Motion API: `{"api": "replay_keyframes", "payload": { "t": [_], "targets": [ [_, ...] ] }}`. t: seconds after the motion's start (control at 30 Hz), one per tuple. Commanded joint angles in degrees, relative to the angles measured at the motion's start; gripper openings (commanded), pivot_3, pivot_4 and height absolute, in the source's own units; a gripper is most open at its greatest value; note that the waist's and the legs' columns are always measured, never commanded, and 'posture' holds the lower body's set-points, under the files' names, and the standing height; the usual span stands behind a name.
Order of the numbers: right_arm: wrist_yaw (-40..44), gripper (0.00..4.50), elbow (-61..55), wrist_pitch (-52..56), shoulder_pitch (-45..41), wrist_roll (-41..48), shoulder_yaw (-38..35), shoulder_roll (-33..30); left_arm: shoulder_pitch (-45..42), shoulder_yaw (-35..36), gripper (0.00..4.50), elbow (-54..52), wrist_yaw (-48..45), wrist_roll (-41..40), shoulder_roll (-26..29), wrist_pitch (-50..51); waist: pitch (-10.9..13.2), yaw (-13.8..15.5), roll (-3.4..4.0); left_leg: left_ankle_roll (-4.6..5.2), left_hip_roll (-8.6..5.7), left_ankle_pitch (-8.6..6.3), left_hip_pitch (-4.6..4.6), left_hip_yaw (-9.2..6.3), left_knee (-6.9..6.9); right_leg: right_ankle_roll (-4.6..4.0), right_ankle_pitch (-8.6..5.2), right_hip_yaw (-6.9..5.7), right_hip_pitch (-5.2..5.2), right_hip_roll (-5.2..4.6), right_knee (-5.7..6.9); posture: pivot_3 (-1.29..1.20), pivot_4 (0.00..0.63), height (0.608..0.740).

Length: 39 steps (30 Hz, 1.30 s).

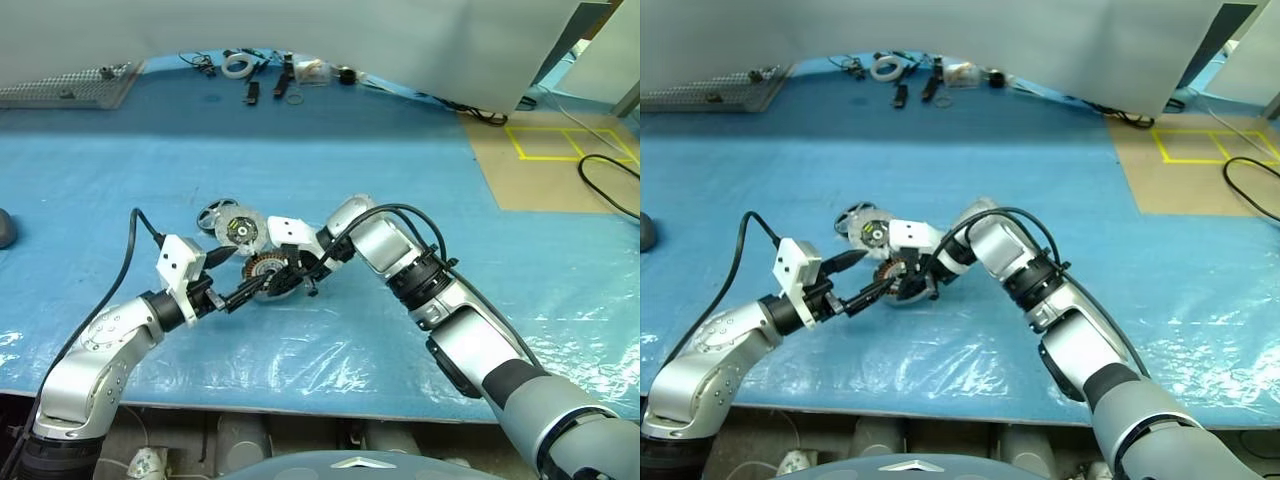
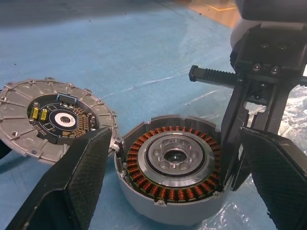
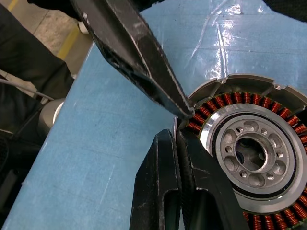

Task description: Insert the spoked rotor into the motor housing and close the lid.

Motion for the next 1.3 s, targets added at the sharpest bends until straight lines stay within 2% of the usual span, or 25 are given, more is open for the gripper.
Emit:
{"api": "replay_keyframes", "payload": {
  "t": [0.03,0.23,0.5,0.87,1.3],
  "targets": [
    [-2.83,0.03,-0.65,3.54,-2.39,1.91,-0.19,2.03,0.29,0.06,4.50,-2.42,0.32,-0.50,-0.28,-0.26,0.00,-0.13,0.00,0.00,0.00,0.00,0.01,0.00,0.00,0.00,0.00,0.00,0.00,0.00,0.00,0.00,0.150,0.740],
    [-10.26,0.03,3.38,8.40,-4.49,1.16,0.38,5.81,-0.04,-0.13,4.50,-2.01,0.22,-0.56,-0.19,-0.31,0.00,-0.15,0.01,-0.02,0.01,-0.01,0.27,0.00,-0.02,-0.04,-0.03,0.03,0.20,-0.01,0.04,0.00,0.150,0.740],
    [-15.55,0.03,5.58,12.77,-5.34,1.75,2.33,9.38,-0.57,-0.61,4.50,-1.46,0.08,-0.21,-0.21,-0.51,0.01,-0.14,0.02,-0.03,0.01,-0.01,0.38,0.00,-0.03,-0.20,-0.13,0.03,0.29,0.00,0.03,0.00,0.150,0.740],
    [-14.48,0.03,0.84,23.34,-3.47,5.81,6.88,10.91,0.78,-0.24,4.50,-2.19,0.17,-0.03,-0.06,-0.39,0.01,-0.16,0.02,-0.04,0.00,-0.01,0.40,0.00,-0.19,0.01,0.00,0.02,0.30,0.01,-0.07,0.00,0.150,0.740],
    [-18.33,0.03,-3.55,35.09,1.33,10.61,9.58,12.65,3.16,0.60,4.50,-4.62,0.52,-0.34,0.48,0.88,-0.05,-0.11,0.12,-0.06,-0.03,-0.02,0.70,0.00,-0.24,0.04,-0.02,0.04,0.53,-0.02,-0.10,0.00,0.150,0.740]
  ]
}}
